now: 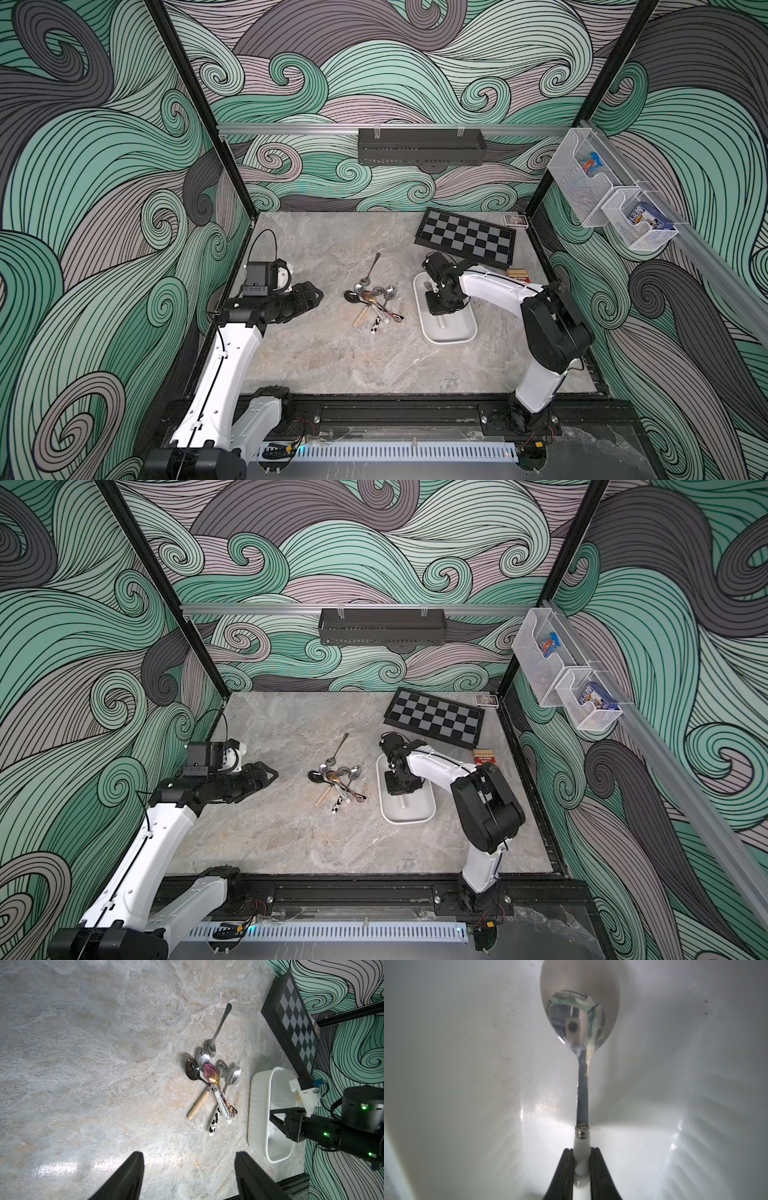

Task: Put the spoon into the storage box
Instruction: Place the spoon in the storage box, then pick up the spoon from the center of the board.

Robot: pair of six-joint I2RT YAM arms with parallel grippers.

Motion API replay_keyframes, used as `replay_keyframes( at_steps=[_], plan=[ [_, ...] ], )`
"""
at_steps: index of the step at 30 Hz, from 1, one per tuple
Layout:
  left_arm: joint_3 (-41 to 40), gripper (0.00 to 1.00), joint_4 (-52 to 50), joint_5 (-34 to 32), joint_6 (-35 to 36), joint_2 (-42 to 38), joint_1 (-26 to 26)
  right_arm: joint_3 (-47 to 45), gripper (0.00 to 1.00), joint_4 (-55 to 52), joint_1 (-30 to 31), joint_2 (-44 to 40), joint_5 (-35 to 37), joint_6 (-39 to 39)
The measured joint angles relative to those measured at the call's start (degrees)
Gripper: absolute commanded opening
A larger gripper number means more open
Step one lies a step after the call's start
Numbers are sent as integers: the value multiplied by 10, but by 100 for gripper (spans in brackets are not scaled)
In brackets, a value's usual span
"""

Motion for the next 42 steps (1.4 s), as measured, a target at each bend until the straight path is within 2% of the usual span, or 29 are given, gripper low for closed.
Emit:
replay_keyframes(
  at_steps=[9, 12, 13, 15, 18, 21, 23, 26, 29, 31, 34, 38, 42],
  plan=[
    [0, 73, 0, 0, 0, 0, 0, -22, 3, 1, -61, 0, 23, -17],
    [0, 73, 0, 0, 0, 0, 0, -23, 7, 1, -64, 0, 26, -20],
    [0, 73, 0, 0, 0, 0, 0, -23, 10, 1, -64, 0, 27, -21],
    [0, 73, 0, 0, 0, 1, 0, -23, 26, 1, -64, 0, 27, -22],
    [0, 73, 0, 0, 0, 6, -1, -23, 43, 1, -62, -7, 27, -23],
    [0, 72, 0, 0, 0, 22, -9, -26, 52, 1, -62, -35, 26, -26],
    [5, 72, -2, -8, 0, 41, -26, -27, 55, 0, -61, -63, 24, -27],
    [45, 73, -9, -41, -1, 90, -93, -31, 57, 1, -57, -114, 21, -29],
    [121, 72, -12, -87, 0, 163, -169, -43, 57, 3, -46, -165, 17, -30],
    [180, 70, -17, -111, 0, 223, -201, -56, 58, 3, -38, -198, 15, -30],
    [280, 61, -37, -145, 5, 337, -234, -76, 58, 2, -30, -245, 10, -30],
    [402, 59, -60, -184, 20, 502, -266, -95, 58, 1, -30, -299, 6, -30],
    [463, 59, -73, -205, 34, 615, -283, -105, 59, 0, -30, -330, 5, -30]
  ],
)
